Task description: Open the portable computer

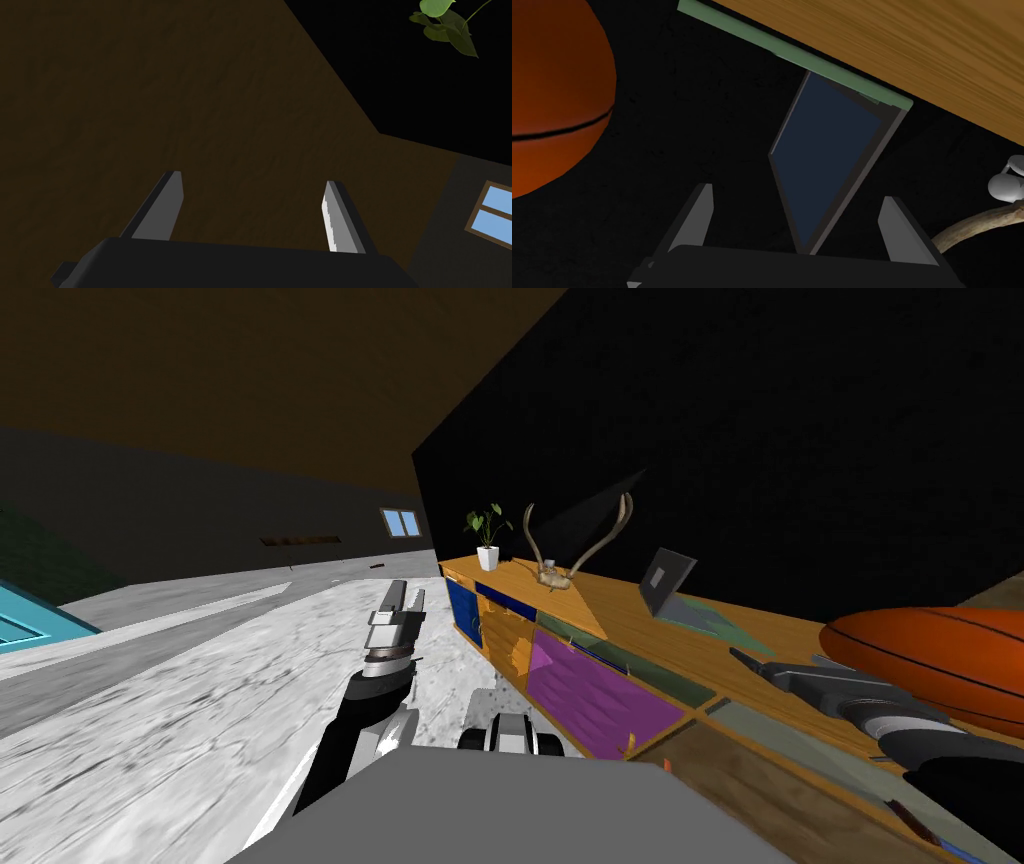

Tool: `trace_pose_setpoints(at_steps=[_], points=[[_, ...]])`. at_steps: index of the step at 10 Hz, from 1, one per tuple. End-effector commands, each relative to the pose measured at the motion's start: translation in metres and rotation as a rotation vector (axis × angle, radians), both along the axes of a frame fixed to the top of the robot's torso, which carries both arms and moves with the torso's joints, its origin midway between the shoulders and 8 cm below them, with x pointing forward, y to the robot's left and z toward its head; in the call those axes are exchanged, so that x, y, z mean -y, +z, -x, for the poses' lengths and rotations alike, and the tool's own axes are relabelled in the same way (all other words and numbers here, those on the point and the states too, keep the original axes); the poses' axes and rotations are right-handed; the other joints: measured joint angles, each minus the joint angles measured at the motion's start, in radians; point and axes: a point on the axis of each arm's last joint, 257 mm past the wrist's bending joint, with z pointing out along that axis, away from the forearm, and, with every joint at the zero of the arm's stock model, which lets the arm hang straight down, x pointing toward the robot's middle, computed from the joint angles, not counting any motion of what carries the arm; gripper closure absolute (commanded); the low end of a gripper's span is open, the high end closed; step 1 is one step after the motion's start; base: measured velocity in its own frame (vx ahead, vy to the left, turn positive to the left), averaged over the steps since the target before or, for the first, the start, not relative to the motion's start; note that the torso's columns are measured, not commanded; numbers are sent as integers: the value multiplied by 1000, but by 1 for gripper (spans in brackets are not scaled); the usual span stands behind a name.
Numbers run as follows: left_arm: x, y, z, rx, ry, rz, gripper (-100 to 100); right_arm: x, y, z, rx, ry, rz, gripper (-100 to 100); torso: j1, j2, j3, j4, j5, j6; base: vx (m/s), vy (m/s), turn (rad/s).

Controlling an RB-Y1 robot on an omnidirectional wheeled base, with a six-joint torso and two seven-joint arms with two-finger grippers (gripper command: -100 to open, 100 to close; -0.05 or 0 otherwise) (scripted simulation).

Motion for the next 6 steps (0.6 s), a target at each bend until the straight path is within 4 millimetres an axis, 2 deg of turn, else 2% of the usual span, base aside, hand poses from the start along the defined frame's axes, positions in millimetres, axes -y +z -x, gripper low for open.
trace_pose_setpoints(at_steps=[1, 4, 6], points=[[0, 0, 0, 0, 0, 0, 0, 35, 8, 12, -35, -66, 78, -100, -4, 3, 2, 1, -1, 0, 91, 87, 104], [0, 0, 0, 0, 0, 0, 0, 80, 30, 32, -88, -167, 206, -100, 0, 3, 2, 1, 0, 0, 124, 137, 168], [0, 0, 0, 0, 0, 0, 0, 103, 46, 44, -115, -222, 281, -100, -1, 2, 1, 1, 0, 0, 136, 132, 169]])
